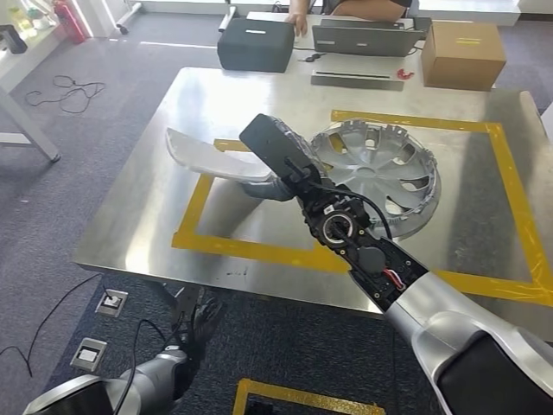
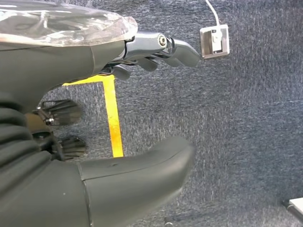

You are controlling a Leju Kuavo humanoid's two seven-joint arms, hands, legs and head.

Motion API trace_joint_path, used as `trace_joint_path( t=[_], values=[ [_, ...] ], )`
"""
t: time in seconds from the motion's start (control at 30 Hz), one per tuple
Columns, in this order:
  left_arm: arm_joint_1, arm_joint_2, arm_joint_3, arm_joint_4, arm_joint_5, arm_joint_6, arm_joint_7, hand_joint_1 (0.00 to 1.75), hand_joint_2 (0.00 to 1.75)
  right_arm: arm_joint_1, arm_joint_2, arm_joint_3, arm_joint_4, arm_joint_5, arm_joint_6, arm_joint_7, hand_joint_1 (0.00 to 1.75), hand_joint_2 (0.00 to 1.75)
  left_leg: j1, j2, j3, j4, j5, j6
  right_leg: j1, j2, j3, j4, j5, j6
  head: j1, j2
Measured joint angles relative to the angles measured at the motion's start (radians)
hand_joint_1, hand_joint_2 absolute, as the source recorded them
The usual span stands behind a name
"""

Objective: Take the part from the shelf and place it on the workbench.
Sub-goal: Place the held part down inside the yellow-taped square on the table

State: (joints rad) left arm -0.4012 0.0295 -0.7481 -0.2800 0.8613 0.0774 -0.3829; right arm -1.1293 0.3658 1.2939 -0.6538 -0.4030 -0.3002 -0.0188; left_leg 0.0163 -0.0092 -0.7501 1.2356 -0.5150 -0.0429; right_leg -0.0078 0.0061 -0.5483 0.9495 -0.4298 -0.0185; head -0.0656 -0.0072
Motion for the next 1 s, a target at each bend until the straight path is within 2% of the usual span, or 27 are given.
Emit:
trace_joint_path(
  t=[0.03,0.07,0.13,0.17,0.2,0.23,0.33,0.37,0.4,0.47,0.5,0.53,0.57,0.6,0.67,0.7,0.73,0.8,0.87,0.9,1.0],
  values=[
    [0.000,0.000,0.000,0.000,0.001,0.000,-0.002,0.00,0.00,0.001,0.000,0.003,-0.001,-0.001,0.000,0.002,0.00,1.75,0.003,0.001,-0.010,0.016,0.005,-0.003,0.000,0.000,0.000,0.001,-0.001,0.000,-0.001,0.000],
    [0.001,0.001,0.000,0.000,0.002,0.001,-0.004,0.00,0.00,0.002,0.000,0.006,-0.002,-0.001,0.000,0.003,0.00,1.75,0.005,0.001,0.000,-0.009,0.028,-0.006,-0.001,0.001,0.001,0.002,-0.002,0.002,-0.003,0.000],
    [0.003,0.001,0.000,0.000,0.002,0.002,-0.008,0.00,0.00,0.001,0.000,0.011,-0.005,-0.001,0.000,0.003,0.00,1.75,0.011,0.003,0.063,-0.145,0.096,-0.008,-0.003,0.004,0.000,0.007,-0.007,0.009,-0.007,0.000],
    [0.004,0.000,0.000,0.000,0.002,0.003,-0.008,0.00,0.00,0.000,0.000,0.013,-0.007,-0.001,0.000,0.004,0.00,1.75,0.012,0.002,0.093,-0.209,0.118,-0.006,-0.001,0.004,-0.002,0.010,-0.011,0.015,-0.011,0.000],
    [0.005,0.000,0.000,0.000,0.002,0.003,-0.008,0.00,0.00,0.000,0.000,0.016,-0.009,-0.001,0.000,0.003,0.00,1.75,0.011,0.001,0.112,-0.250,0.129,-0.001,0.001,0.005,-0.005,0.013,-0.014,0.020,-0.012,0.000],
    [0.005,-0.001,0.000,0.000,0.002,0.003,-0.008,0.00,0.00,-0.001,0.000,0.018,-0.010,-0.001,0.000,0.003,0.00,1.75,0.010,0.000,0.118,-0.265,0.127,0.005,0.003,0.004,-0.007,0.015,-0.016,0.025,-0.010,0.000],
    [0.007,-0.002,0.000,0.000,0.003,0.003,-0.008,0.00,0.00,0.000,0.001,0.024,-0.012,-0.001,0.000,0.004,0.00,1.75,0.008,-0.002,0.120,-0.267,0.126,0.029,0.002,0.003,-0.011,0.023,-0.027,0.038,0.000,0.000],
    [0.007,-0.002,0.000,0.000,0.003,0.003,-0.008,0.00,0.00,-0.001,0.001,0.025,-0.012,-0.001,-0.001,0.003,0.00,1.75,0.009,-0.001,0.122,-0.269,0.126,0.036,0.001,0.001,-0.022,0.047,-0.045,0.043,0.003,0.000],
    [0.008,-0.003,0.000,0.000,0.003,0.003,-0.008,0.00,0.00,-0.001,0.001,0.025,-0.012,-0.001,-0.001,0.003,0.00,1.75,0.009,-0.001,0.124,-0.271,0.126,0.042,-0.001,0.000,-0.044,0.096,-0.073,0.046,0.006,0.000],
    [0.009,-0.003,0.000,0.000,0.004,0.003,-0.008,0.00,0.00,0.000,0.001,0.028,-0.012,-0.001,-0.001,0.003,0.00,1.75,0.007,0.000,0.124,-0.271,0.125,0.049,-0.001,0.000,-0.109,0.243,-0.139,0.050,0.012,0.000],
    [0.009,-0.003,0.000,0.000,0.004,0.003,-0.008,0.00,0.00,0.002,0.001,0.030,-0.012,-0.001,-0.001,0.004,0.00,1.75,0.005,0.000,0.125,-0.270,0.124,0.050,-0.001,0.000,-0.139,0.305,-0.159,0.051,0.014,0.000],
    [0.009,-0.003,0.000,0.000,0.004,0.003,-0.008,0.00,0.00,0.002,0.001,0.032,-0.012,-0.001,-0.001,0.004,0.00,1.75,0.004,0.000,0.125,-0.270,0.124,0.050,-0.001,0.000,-0.153,0.331,-0.159,0.050,0.015,0.000],
    [0.010,-0.002,0.000,0.000,0.004,0.003,-0.008,0.00,0.00,0.003,0.001,0.034,-0.012,-0.001,-0.001,0.004,0.00,1.75,0.003,-0.001,0.127,-0.270,0.123,0.050,-0.001,0.000,-0.147,0.315,-0.139,0.048,0.015,0.000],
    [0.010,-0.002,0.000,0.000,0.004,0.003,-0.008,0.00,0.00,0.002,0.001,0.035,-0.012,-0.001,-0.001,0.004,0.00,1.75,0.002,-0.001,0.129,-0.270,0.123,0.050,-0.001,-0.001,-0.123,0.258,-0.104,0.045,0.016,0.000],
    [0.010,-0.002,0.000,0.000,0.005,0.003,-0.008,0.00,0.00,0.000,0.001,0.038,-0.012,-0.001,-0.001,0.003,0.00,1.75,0.000,-0.003,0.132,-0.269,0.122,0.047,0.001,-0.001,-0.057,0.110,-0.036,0.036,0.017,0.000],
    [0.010,-0.002,0.000,0.001,0.005,0.003,-0.008,0.00,0.00,-0.001,0.001,0.039,-0.012,-0.001,-0.001,0.003,0.00,1.75,-0.001,-0.004,0.131,-0.268,0.122,0.043,0.004,-0.001,-0.032,0.058,-0.021,0.032,0.017,0.000],
    [0.010,-0.002,0.000,0.001,0.005,0.003,-0.008,0.00,0.00,-0.002,0.001,0.040,-0.012,-0.001,-0.001,0.003,0.00,1.75,-0.002,-0.004,0.128,-0.268,0.124,0.039,0.006,0.000,-0.020,0.032,-0.017,0.029,0.017,0.000],
    [0.008,-0.002,0.000,0.001,0.005,0.003,-0.008,0.00,0.00,-0.002,0.001,0.043,-0.012,-0.002,-0.002,0.004,0.00,1.75,-0.003,-0.004,0.124,-0.270,0.129,0.028,0.008,0.003,-0.013,0.022,-0.017,0.022,0.016,0.000],
    [0.007,-0.001,0.000,0.001,0.005,0.003,-0.008,0.00,0.00,-0.002,0.002,0.044,-0.014,-0.003,-0.003,0.003,0.00,1.75,0.000,-0.001,0.117,-0.251,0.114,0.017,0.004,0.004,-0.008,0.013,-0.007,0.011,0.015,0.000],
    [0.005,0.000,0.000,0.001,0.005,0.003,-0.008,0.00,0.00,-0.003,0.002,0.045,-0.015,-0.004,-0.003,0.002,0.00,1.75,0.001,0.000,0.101,-0.215,0.092,0.012,0.001,0.004,-0.005,0.008,-0.003,0.006,0.011,0.000],
    [0.004,0.001,0.000,0.001,0.008,0.003,-0.008,0.00,0.00,-0.001,0.002,0.046,-0.017,-0.010,-0.004,-0.006,0.00,1.75,0.003,0.002,0.008,-0.019,0.007,0.001,0.000,0.003,-0.005,0.005,0.000,0.001,0.002,0.000]
  ],
)
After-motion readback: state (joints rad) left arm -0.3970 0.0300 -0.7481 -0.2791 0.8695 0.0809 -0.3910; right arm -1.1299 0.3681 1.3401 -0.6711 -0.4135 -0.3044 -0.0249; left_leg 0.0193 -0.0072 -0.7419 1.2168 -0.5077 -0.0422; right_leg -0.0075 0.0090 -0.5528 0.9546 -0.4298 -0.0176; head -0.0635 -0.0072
